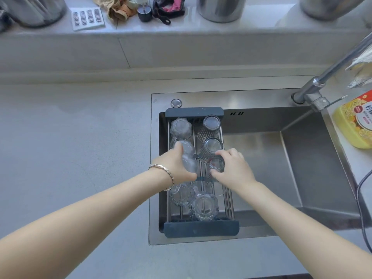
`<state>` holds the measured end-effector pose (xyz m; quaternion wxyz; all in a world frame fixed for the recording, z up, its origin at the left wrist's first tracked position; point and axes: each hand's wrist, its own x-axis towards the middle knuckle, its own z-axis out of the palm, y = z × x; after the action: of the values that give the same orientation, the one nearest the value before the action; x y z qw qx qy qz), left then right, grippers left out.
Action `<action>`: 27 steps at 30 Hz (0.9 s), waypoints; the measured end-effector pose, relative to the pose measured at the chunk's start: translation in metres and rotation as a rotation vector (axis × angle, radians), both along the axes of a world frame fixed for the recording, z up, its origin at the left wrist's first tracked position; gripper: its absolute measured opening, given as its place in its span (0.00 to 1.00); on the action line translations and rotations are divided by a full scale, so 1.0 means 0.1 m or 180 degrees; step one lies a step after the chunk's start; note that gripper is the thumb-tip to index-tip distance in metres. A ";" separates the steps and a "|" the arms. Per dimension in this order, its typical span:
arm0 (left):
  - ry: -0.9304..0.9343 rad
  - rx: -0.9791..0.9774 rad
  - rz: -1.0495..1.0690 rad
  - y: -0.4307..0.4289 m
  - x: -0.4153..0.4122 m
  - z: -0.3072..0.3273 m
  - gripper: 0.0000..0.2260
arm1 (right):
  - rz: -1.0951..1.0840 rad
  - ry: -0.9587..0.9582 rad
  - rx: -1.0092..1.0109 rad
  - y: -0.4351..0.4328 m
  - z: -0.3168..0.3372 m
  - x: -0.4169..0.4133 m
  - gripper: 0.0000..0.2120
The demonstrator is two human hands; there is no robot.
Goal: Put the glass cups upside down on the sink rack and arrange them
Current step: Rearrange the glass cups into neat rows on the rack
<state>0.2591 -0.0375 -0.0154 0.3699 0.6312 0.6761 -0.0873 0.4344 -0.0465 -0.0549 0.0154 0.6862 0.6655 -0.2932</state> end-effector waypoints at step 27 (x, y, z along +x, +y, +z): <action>0.0443 0.0353 -0.0720 0.05 -0.02 -0.09 0.27 | -0.0562 0.0251 0.0105 -0.22 -0.38 -0.08 0.32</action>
<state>0.2570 -0.0322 -0.0243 0.2745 0.7152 0.6285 -0.1346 0.4266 -0.0688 -0.0926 -0.0479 0.7303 0.6072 -0.3092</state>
